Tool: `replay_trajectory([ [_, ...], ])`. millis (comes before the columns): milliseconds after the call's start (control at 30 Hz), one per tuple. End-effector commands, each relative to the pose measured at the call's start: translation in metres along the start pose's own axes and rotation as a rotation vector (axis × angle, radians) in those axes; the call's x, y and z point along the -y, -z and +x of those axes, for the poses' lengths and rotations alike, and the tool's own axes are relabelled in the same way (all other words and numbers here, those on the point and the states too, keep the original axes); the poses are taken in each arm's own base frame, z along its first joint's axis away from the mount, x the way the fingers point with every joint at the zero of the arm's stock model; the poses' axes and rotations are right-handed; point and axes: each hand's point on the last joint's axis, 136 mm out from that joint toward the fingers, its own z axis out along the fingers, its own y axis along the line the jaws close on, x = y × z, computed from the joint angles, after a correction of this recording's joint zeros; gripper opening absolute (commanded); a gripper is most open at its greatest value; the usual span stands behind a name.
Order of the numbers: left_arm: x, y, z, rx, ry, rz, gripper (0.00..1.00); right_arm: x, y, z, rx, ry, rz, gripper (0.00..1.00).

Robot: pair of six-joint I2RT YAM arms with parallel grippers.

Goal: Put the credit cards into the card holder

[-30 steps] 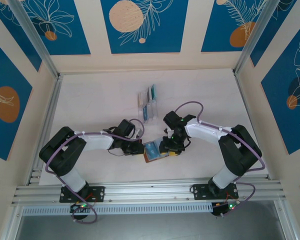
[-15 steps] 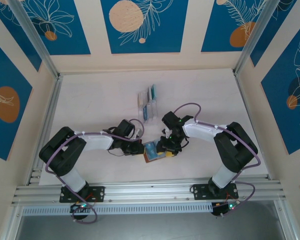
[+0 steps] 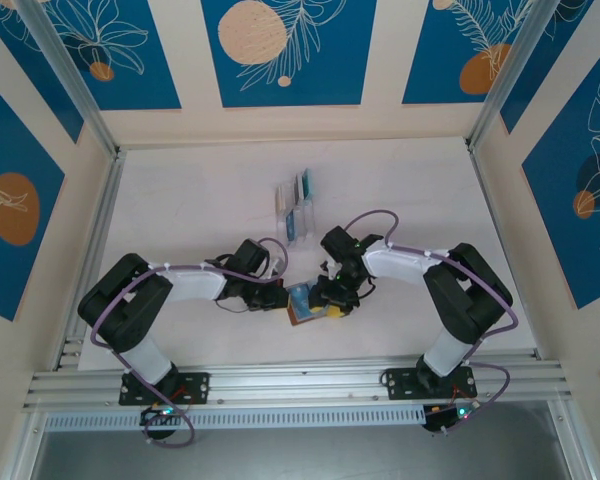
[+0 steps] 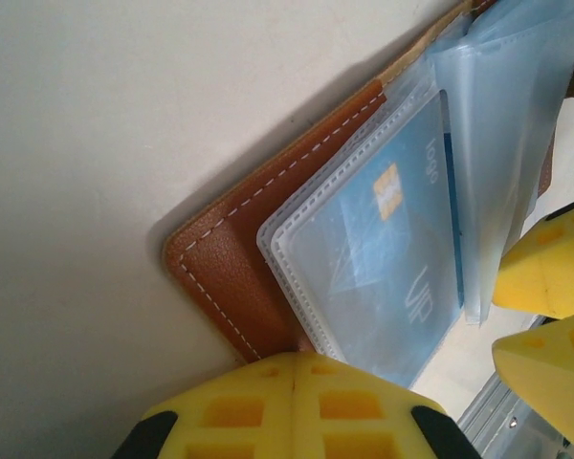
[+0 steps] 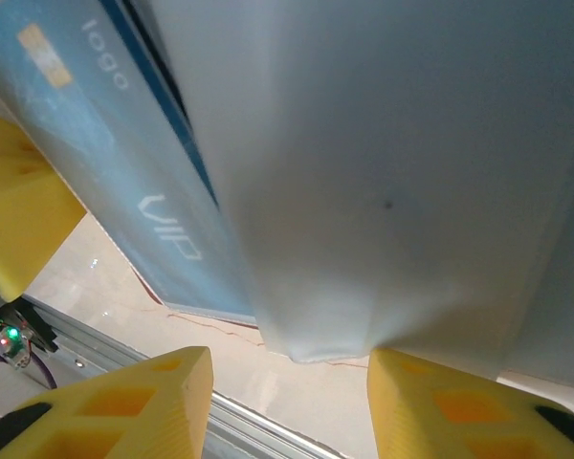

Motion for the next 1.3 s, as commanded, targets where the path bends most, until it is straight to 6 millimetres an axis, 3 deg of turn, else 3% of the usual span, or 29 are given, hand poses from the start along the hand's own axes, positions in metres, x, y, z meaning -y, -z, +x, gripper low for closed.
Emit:
replay_trajectory([
  [0,-0.056,-0.012,0.014,-0.010,0.083,-0.189,0.04,-0.001,-0.007,0.011,-0.044,-0.030,-0.018,0.48],
  [400,-0.057,-0.014,0.014,-0.011,0.084,-0.184,0.04,-0.015,-0.008,0.010,-0.054,-0.050,-0.101,0.52],
  [567,-0.057,-0.014,0.015,-0.011,0.084,-0.182,0.04,-0.006,-0.010,0.008,-0.042,-0.077,-0.075,0.52],
  [833,-0.059,-0.014,0.016,-0.012,0.087,-0.185,0.04,-0.002,0.003,-0.005,0.026,-0.047,0.004,0.48],
  [1067,-0.060,-0.015,0.017,-0.016,0.088,-0.188,0.04,-0.004,0.016,-0.013,0.078,0.007,0.083,0.44],
  [1267,-0.061,-0.015,0.018,-0.017,0.089,-0.191,0.04,-0.005,0.017,-0.015,0.089,0.037,0.127,0.43],
])
